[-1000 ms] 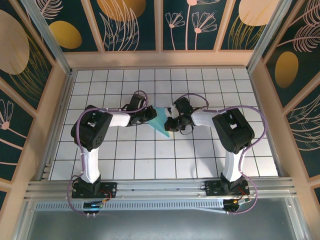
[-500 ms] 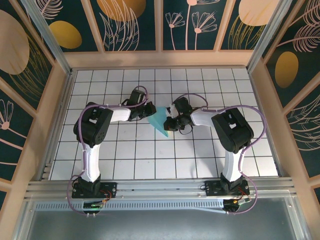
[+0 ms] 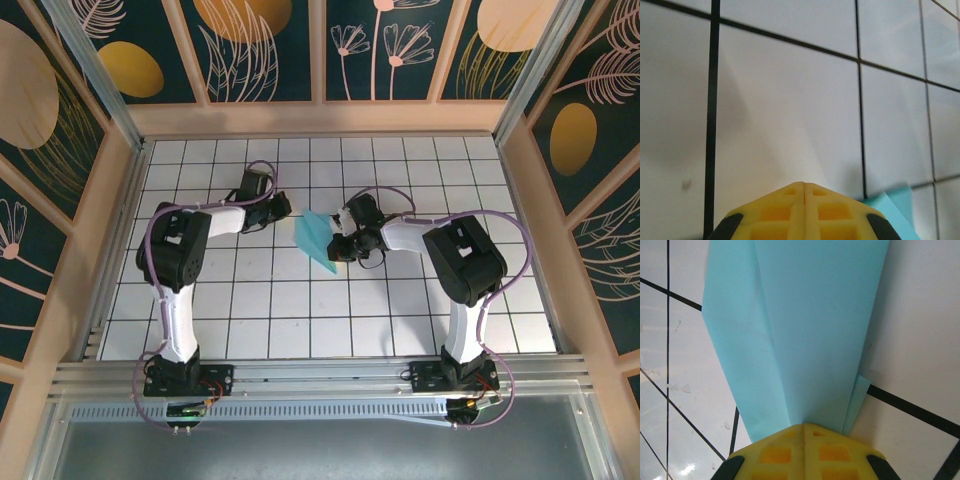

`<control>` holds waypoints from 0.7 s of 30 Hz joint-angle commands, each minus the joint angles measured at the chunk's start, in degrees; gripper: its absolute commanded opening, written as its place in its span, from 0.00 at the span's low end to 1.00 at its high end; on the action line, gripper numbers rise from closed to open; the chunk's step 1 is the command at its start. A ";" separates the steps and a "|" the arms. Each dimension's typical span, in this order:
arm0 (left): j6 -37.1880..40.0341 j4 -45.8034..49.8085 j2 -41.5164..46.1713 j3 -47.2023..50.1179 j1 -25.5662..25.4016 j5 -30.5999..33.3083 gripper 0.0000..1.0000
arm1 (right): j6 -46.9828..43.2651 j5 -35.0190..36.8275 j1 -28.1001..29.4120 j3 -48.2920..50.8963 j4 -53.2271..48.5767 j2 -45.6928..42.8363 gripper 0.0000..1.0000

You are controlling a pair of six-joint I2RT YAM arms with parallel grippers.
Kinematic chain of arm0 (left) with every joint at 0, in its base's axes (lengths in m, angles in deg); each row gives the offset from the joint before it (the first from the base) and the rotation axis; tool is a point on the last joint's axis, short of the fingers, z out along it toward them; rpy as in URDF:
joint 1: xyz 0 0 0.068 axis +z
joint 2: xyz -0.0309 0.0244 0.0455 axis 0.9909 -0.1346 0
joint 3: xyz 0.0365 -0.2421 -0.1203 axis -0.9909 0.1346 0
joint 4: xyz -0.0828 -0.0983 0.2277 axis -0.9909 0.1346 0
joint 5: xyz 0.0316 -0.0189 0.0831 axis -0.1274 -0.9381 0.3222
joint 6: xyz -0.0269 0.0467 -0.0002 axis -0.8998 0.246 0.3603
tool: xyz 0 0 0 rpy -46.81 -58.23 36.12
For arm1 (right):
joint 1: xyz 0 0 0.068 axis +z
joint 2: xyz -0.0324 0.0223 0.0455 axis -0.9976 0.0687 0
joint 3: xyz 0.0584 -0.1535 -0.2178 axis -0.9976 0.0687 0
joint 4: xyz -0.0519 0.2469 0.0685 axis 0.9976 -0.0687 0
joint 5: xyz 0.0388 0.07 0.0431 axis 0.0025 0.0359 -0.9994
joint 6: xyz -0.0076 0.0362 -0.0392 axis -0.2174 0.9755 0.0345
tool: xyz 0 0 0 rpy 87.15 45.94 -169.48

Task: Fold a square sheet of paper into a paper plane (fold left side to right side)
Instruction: Fourth fold the wing at the center of the table.

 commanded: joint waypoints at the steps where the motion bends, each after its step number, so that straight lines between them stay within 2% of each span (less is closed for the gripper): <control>1: 1.17 -4.87 8.29 5.69 -1.27 -3.90 0.03 | -2.87 9.29 -0.14 2.71 -12.29 5.06 0.00; 4: -0.46 -8.17 10.29 9.49 -4.35 -8.63 0.03 | -3.75 9.20 -0.59 2.66 -12.18 5.08 0.00; 9: -2.19 -9.63 7.53 8.56 -9.61 -10.09 0.03 | -4.00 8.85 -0.59 2.31 -12.14 5.46 0.00; 21: -0.53 -6.77 -0.40 5.43 -9.86 -5.61 0.04 | -3.87 8.00 -0.42 3.23 -11.48 4.89 0.00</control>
